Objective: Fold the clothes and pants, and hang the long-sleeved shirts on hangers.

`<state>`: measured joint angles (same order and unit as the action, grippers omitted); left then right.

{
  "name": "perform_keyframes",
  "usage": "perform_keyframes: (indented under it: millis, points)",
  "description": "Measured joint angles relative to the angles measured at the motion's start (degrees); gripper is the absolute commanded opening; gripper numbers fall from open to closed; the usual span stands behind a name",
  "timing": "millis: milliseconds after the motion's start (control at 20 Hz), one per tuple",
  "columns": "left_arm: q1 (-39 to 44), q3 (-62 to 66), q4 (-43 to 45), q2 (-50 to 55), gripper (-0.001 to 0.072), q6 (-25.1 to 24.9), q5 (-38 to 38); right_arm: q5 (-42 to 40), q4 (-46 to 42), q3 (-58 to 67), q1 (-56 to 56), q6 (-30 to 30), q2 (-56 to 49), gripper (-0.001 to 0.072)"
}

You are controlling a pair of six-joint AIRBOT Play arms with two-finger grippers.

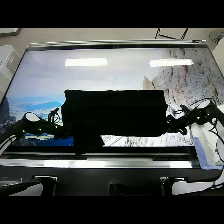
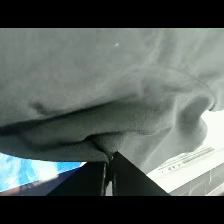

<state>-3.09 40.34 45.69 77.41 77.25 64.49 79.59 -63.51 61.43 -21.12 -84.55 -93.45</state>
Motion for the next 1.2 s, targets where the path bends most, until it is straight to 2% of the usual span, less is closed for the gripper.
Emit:
perform_keyframes:
  millis: [250,400,600,750,800,850,900,950,1000,1100,1200]
  points:
    - [-4.3,10.6,0.5,-0.8,0.0020,0.4,2.2,-0.5,2.3,7.4,0.3,0.9,1.4,0.0031]
    - [-4.5,20.9,0.6,2.2,0.0020,1.7,-0.8,-4.5,2.9,15.0,2.5,-1.6,0.8,0.0032]
    - [-3.1,37.0,0.7,13.7,0.0020,4.6,-3.4,-11.6,2.9,24.5,6.4,-5.9,-4.9,0.0033]
    - [-2.1,45.9,0.7,23.1,0.0022,7.0,-1.7,-15.9,3.3,28.6,8.2,-8.7,-10.2,0.0039]
    - [-1.8,47.7,0.7,25.7,0.0054,7.4,-0.9,-16.9,3.7,29.3,8.5,-9.4,-11.5,0.0083]
    - [-1.6,49.1,0.6,28.1,0.0208,7.8,0.0,-17.7,4.1,29.8,8.7,-10.1,-12.7,0.0167]
    - [-1.6,50.1,-0.2,30.0,0.0435,7.9,0.7,-18.2,4.5,30.2,8.8,-10.6,-13.5,0.0326]
    - [-1.6,50.8,-0.8,31.2,0.0519,8.0,1.3,-18.3,5.1,30.8,8.5,-10.8,-14.1,0.0561]
    - [-1.9,51.5,-1.5,32.0,0.0518,7.7,2.2,-17.7,5.7,31.7,8.1,-10.9,-14.5,0.0651]
    - [-3.0,52.9,-2.3,32.5,0.0518,6.8,3.5,-15.2,5.7,33.4,5.9,-10.2,-15.0,0.0718]
    - [-4.2,53.7,-2.7,32.0,0.0518,6.0,5.6,-12.5,5.0,34.3,3.3,-9.7,-15.8,0.0720]
